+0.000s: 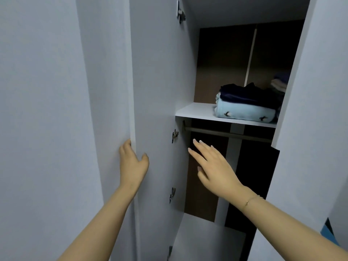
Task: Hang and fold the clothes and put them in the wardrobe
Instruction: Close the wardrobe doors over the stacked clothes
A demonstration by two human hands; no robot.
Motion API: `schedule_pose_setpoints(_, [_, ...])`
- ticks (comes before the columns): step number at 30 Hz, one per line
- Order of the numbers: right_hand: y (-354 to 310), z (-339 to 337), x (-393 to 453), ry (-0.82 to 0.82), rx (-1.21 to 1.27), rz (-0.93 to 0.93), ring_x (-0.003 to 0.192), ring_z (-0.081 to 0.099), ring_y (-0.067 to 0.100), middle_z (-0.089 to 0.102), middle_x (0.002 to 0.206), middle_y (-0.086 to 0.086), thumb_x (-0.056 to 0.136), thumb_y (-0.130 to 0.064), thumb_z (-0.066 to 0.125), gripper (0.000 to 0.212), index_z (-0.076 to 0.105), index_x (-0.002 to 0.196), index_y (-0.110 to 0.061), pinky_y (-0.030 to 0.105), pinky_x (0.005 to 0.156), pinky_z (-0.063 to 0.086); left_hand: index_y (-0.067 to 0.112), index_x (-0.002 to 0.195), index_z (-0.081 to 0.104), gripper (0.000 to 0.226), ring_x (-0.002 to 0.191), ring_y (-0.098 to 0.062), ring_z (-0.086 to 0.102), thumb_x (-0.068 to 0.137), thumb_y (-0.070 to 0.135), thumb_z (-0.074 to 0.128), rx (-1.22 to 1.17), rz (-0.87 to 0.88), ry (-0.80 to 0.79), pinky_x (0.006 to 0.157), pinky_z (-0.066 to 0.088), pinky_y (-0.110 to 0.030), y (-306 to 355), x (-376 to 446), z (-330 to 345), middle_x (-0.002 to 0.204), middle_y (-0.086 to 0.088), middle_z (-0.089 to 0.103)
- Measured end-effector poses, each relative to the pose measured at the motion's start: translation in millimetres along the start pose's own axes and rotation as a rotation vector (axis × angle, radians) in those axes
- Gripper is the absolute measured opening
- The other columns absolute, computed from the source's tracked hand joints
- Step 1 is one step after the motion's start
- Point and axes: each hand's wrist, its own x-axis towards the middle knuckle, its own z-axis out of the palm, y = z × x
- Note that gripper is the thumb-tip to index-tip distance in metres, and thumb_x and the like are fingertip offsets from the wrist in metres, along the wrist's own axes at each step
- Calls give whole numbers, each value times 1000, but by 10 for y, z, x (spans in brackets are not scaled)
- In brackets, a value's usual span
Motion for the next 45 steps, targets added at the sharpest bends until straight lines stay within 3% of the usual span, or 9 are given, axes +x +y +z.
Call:
schedule_pose_setpoints(6, [119, 67, -149, 15, 90, 135, 150, 9, 16, 17, 162, 1, 96, -11, 49, 59, 32, 152, -20, 28, 120, 1, 13, 148, 27, 64, 118, -13, 42, 91, 9, 55, -24, 66, -74, 99, 33, -21, 67, -280, 206, 134, -5, 37])
schedule_pose_setpoints(16, [745, -228, -624, 99, 16, 322, 149, 16, 20, 23, 160, 2, 94, -14, 58, 60, 36, 150, -18, 41, 121, 20, 24, 152, 23, 60, 123, -9, 48, 99, 23, 52, 63, 489, -355, 100, 37, -16, 321, -409, 862, 140, 3, 38])
schedule_pose_setpoints(19, [1110, -322, -788, 108, -29, 375, 148, 20, 24, 21, 161, 4, 95, -21, 58, 61, 33, 151, -18, 42, 120, 24, 16, 151, 27, 60, 138, -10, 34, 99, 24, 54, 153, 671, -377, 112, 31, -21, 434, -302, 1158, 154, 2, 27])
schedule_pose_setpoints(23, [1573, -348, -911, 88, -90, 396, 149, 15, 23, 11, 163, 2, 97, -33, 56, 69, 21, 155, -22, 40, 121, 19, 11, 154, 16, 82, 149, -24, 14, 92, 34, 65, 389, 955, -409, 120, 18, -36, 564, -136, 1625, 162, -9, 4])
schedule_pose_setpoints(26, [1955, -281, -893, 36, -165, 407, 151, 1, 23, -4, 164, -1, 95, -43, 56, 82, 2, 156, -27, 42, 123, 11, 26, 149, -25, 105, 147, -26, -23, 89, 57, 55, 633, 930, -430, 122, -1, -46, 656, 3, 2120, 155, -5, -35])
schedule_pose_setpoints(28, [2164, -203, -817, 5, -232, 420, 150, -8, 24, -14, 163, 0, 92, -51, 56, 92, -9, 154, -29, 46, 122, 6, 30, 140, -38, 114, 141, -26, -34, 85, 64, 56, 682, 893, -452, 120, -6, -50, 703, 75, 2445, 149, -5, -45])
schedule_pose_setpoints(34, [2598, 230, -525, -57, -285, 404, 148, -19, 29, -25, 160, 4, 82, -66, 57, 110, -18, 153, -28, 58, 119, 9, 32, 135, -46, 135, 135, -28, -45, 67, 77, 60, 718, 812, -472, 118, -3, -58, 701, 225, 3119, 145, -8, -50])
schedule_pose_setpoints(40, [2851, 563, -381, 39, -333, 401, 150, -3, 32, -2, 164, 8, 74, -74, 56, 107, 6, 157, -27, 65, 113, 18, 32, 136, -46, 131, 134, -30, -46, 69, 78, 57, 745, 792, -450, 117, -1, -60, 746, 366, 3576, 146, -8, -50])
schedule_pose_setpoints(45, [3004, 707, -227, 48, -380, 420, 149, -2, 32, 2, 163, 9, 74, -74, 58, 104, 13, 156, -29, 67, 112, 20, 29, 139, -43, 131, 134, -33, -45, 70, 76, 58, 822, 726, -394, 115, 0, -62, 828, 455, 3945, 147, -11, -48])
